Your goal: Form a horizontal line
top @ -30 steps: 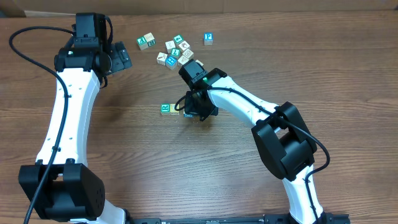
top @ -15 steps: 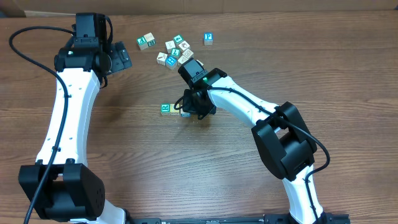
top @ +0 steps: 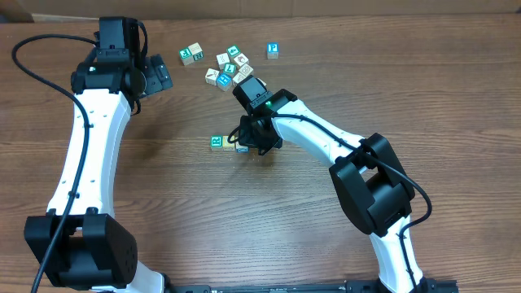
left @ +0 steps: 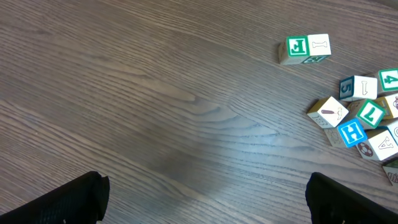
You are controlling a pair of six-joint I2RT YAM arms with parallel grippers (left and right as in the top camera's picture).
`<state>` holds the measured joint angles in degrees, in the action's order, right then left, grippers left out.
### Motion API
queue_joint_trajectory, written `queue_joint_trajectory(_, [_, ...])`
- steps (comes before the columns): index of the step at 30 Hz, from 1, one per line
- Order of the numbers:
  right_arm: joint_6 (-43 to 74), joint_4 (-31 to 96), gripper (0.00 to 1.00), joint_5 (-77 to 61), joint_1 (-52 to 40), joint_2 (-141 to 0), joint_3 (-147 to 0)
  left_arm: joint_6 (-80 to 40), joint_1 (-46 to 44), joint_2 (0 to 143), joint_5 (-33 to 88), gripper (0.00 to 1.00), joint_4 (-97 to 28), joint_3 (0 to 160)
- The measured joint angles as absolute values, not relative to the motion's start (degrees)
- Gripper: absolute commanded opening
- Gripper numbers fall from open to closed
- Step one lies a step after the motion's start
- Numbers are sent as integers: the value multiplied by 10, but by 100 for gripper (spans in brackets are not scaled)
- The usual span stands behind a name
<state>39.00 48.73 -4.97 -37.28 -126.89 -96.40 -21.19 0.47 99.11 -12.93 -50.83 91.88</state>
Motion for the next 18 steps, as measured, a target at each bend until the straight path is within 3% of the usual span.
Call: queue_joint_trajectory(18, [390, 551, 4, -40, -361, -1269, -964, -212, 5, 991, -129, 100, -508, 919])
